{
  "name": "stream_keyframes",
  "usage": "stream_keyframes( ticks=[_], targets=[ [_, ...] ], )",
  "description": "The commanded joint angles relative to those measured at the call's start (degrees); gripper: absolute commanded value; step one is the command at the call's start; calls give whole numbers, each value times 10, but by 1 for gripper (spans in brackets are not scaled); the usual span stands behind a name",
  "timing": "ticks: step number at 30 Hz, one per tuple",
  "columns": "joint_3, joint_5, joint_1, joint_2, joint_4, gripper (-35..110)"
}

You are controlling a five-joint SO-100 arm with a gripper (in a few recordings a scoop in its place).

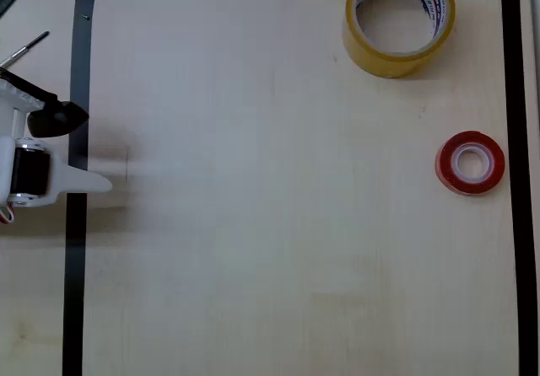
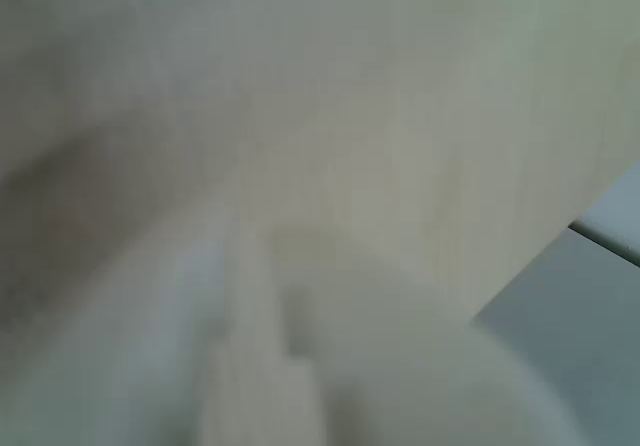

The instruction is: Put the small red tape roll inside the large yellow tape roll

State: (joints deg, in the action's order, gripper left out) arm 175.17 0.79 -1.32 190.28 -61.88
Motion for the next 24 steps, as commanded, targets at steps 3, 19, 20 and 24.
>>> stream_keyframes(
  ticks=[3,19,20,24],
  targets=[
    [-4,-1,-9,7,2,2],
    [4,0,6,7,33,0],
    [8,0,11,8,54,0],
    [-15,0,30,8,181,0]
  ],
)
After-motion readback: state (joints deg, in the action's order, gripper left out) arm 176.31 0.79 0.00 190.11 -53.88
